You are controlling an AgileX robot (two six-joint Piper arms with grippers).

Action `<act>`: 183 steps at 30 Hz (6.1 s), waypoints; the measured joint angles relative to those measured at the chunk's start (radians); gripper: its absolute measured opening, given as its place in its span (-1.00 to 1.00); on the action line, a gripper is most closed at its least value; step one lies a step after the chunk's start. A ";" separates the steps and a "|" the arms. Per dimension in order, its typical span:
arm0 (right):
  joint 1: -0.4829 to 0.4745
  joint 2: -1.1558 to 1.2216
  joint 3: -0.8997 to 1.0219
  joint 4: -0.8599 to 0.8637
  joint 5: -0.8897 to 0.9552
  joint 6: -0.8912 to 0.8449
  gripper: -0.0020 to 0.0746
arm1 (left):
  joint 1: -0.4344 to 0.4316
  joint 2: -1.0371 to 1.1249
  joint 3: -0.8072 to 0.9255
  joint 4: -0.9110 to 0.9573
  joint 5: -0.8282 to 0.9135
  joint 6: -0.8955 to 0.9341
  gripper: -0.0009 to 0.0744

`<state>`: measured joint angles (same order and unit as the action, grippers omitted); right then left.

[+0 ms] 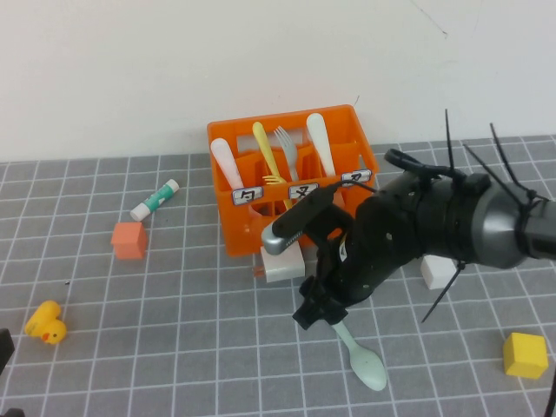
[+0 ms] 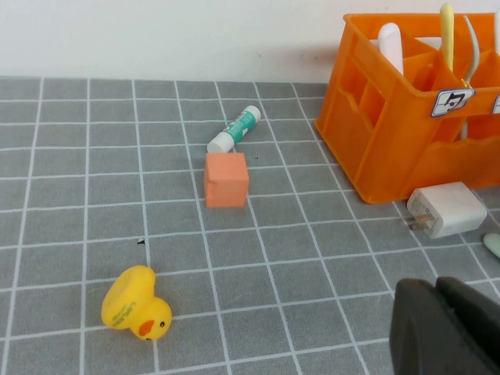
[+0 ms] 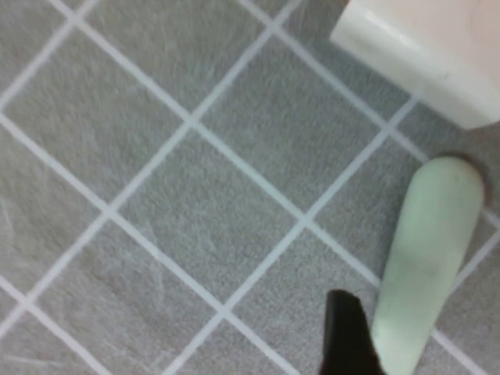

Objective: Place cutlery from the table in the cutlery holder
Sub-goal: Pick up the spoon, then place the spoon on the box

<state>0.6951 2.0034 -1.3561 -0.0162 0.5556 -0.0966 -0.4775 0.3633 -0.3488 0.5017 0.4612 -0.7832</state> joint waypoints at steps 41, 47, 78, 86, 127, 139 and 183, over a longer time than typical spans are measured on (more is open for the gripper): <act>0.079 0.079 -0.033 -0.021 0.064 -0.278 -0.37 | 0.000 0.000 0.000 0.057 -0.012 0.022 -0.98; 0.079 0.079 -0.033 -0.021 0.069 -0.321 -0.37 | 0.000 0.000 0.000 0.078 -0.012 0.022 -0.98; 0.080 -0.092 -0.021 0.221 0.166 -0.520 -0.95 | 0.000 -0.021 0.012 0.116 -0.012 0.025 -0.98; 0.080 -0.064 -0.021 0.234 0.166 -0.595 -0.50 | 0.000 -0.029 0.012 0.116 -0.012 0.025 -0.98; 0.080 0.085 -0.031 0.212 0.077 -0.702 -0.40 | 0.000 -0.030 0.012 0.116 -0.012 0.026 -0.98; 0.082 0.015 -0.033 0.215 0.045 -0.677 -0.40 | 0.000 -0.030 0.012 0.116 -0.012 0.024 -0.98; -0.089 -0.247 -0.033 0.678 -0.894 -0.679 -0.40 | 0.000 -0.030 0.012 0.116 -0.012 0.024 -0.98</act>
<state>0.6057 1.7565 -1.3888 0.6616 -0.3385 -0.7755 -0.4775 0.3329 -0.3371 0.6175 0.4496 -0.7590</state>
